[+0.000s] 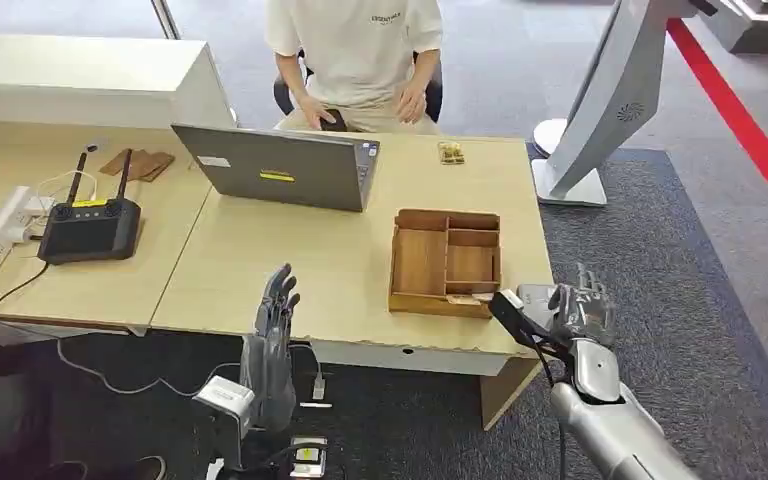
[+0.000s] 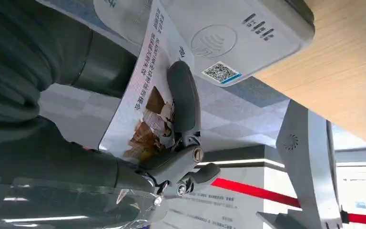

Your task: Pass the card to the sensor for recognition and then transmit it.

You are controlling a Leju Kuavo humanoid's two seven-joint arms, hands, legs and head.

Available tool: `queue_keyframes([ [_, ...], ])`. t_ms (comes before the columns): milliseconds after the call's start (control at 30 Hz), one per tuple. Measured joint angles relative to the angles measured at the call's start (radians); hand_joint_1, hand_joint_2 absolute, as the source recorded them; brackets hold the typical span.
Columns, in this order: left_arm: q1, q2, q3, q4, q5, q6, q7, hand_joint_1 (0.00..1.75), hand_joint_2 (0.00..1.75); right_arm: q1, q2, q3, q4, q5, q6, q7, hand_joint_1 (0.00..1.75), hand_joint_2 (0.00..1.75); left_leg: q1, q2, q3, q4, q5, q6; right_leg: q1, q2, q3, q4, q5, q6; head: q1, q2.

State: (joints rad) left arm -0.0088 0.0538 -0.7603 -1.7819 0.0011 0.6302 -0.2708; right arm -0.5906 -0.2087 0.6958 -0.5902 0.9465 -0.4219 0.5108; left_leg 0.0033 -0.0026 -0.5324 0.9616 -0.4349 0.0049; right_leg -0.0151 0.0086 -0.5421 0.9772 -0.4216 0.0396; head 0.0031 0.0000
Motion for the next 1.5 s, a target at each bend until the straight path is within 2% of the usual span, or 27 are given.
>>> queue_keyframes([
  [233,-0.018,0.0,-0.014,0.0,0.002,0.0,0.011,0.0,0.0,0.024,-0.012,-0.02,-0.156,0.032,0.008,0.034,1.75,1.75,0.0,0.0,-0.003,0.0,0.0,0.0,0.0,0.0,-0.004,0.001,0.0,0.0,0.0,0.0],
  [367,-0.024,0.0,-0.016,0.0,0.002,0.0,0.013,0.0,0.0,0.034,-0.02,-0.028,-0.229,0.037,0.002,0.031,1.75,1.75,0.0,0.0,-0.004,0.0,0.0,0.0,0.0,0.0,-0.004,0.001,0.0,0.0,0.0,0.0],
  [467,-0.026,0.0,-0.019,0.0,-0.001,0.0,0.019,0.0,0.0,0.051,-0.03,-0.04,-0.334,0.05,-0.004,0.025,1.75,1.75,0.0,0.0,-0.004,0.0,0.0,0.0,0.0,0.0,-0.005,0.001,0.0,0.0,0.0,0.0],
  [667,-0.029,0.001,-0.029,0.002,0.003,0.0,0.025,0.0,0.0,0.054,-0.052,-0.055,-0.596,0.091,0.066,0.057,1.75,1.75,0.0,0.0,-0.004,0.0,0.0,0.0,0.0,0.0,-0.005,0.001,0.0,0.0,0.0,0.0],
  [867,-0.051,0.002,-0.052,0.004,0.034,0.0,0.031,0.0,0.0,0.028,-0.066,-0.067,-0.741,0.124,0.15,0.064,1.75,1.75,0.0,0.0,-0.005,0.0,0.0,0.0,0.0,0.0,-0.005,0.001,0.0,0.0,0.0,0.0],
  [1033,-0.083,0.003,-0.084,0.014,0.075,0.0,0.025,0.0,0.0,-0.018,-0.064,-0.059,-0.763,0.143,0.234,0.059,1.75,1.75,0.0,0.0,-0.005,0.0,0.0,0.0,0.0,0.0,-0.005,0.001,0.0,0.0,0.0,0.0],
  [1167,-0.119,0.003,-0.116,0.029,0.106,0.0,0.024,0.0,0.0,-0.071,-0.04,-0.046,-0.728,0.114,0.287,0.039,1.75,1.75,0.0,0.0,-0.006,0.0,0.0,0.0,0.0,0.0,-0.005,0.001,0.0,0.0,0.0,0.0],
  [1500,-0.152,0.003,-0.158,0.054,0.129,0.0,0.009,0.0,0.0,-0.138,0.01,-0.012,-0.629,0.111,0.302,0.03,1.75,1.75,0.0,0.0,-0.008,0.0,0.0,0.0,0.0,0.0,-0.007,0.001,0.0,0.0,0.0,0.0],
])
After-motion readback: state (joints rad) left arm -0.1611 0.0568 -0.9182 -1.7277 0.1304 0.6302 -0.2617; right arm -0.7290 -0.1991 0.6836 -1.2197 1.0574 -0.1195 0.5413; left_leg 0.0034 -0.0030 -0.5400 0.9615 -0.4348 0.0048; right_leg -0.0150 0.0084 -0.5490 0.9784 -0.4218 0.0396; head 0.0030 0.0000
